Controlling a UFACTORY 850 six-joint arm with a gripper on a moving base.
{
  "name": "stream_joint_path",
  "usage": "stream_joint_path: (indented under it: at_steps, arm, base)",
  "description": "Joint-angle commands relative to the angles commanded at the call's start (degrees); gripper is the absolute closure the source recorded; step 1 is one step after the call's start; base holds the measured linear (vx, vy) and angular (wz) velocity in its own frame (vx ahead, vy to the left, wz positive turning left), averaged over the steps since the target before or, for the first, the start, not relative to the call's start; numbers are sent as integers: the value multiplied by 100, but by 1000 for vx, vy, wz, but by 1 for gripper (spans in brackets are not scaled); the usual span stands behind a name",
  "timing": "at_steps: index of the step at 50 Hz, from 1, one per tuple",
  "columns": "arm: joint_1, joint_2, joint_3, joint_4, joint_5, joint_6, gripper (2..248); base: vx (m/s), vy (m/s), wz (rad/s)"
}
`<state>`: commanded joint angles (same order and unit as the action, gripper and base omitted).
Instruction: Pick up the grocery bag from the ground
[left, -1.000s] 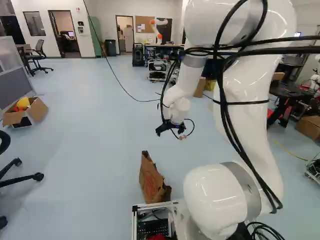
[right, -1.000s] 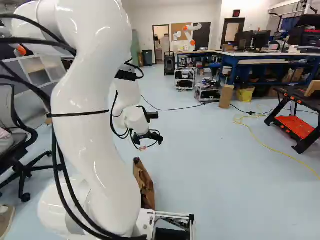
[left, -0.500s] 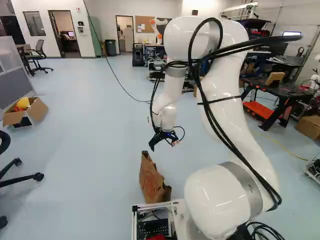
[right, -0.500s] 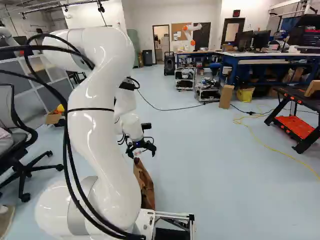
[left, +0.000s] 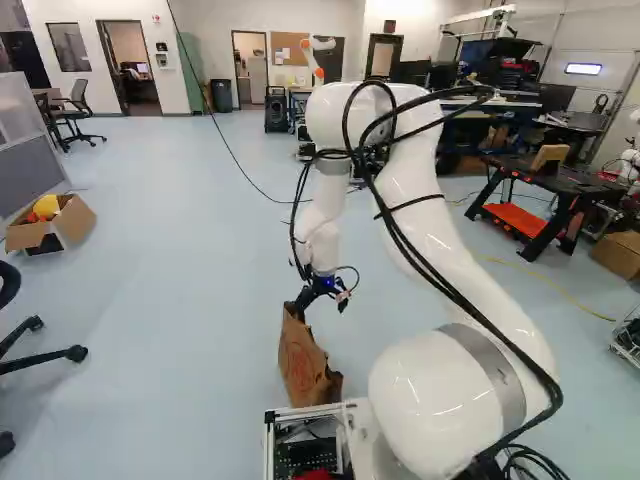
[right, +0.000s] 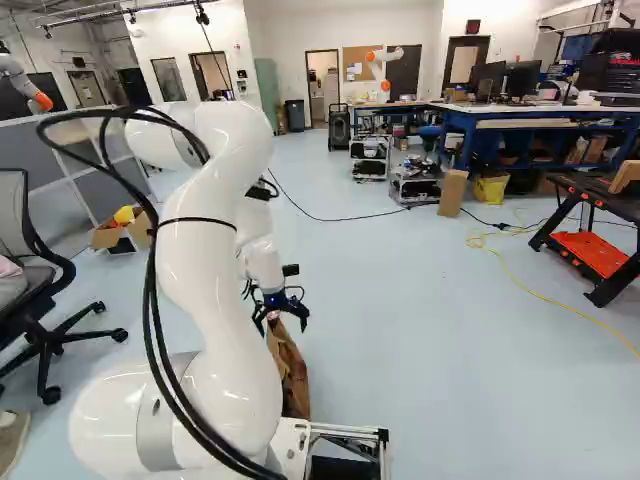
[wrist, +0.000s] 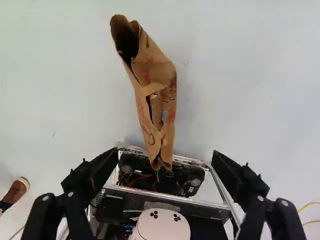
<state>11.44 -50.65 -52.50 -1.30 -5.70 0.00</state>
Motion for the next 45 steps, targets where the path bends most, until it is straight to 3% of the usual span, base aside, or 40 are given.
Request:
stream_joint_path:
  at_steps: [10,29,45]
  arm:
    - [-17,-490,-388,0,289,0,3]
    - [-30,-1335,-1058,0,343,0,3]
    - [188,-2017,-1588,0,343,0,3]
  base:
    - [0,0,0]
    - [0,0,0]
    - [0,0,0]
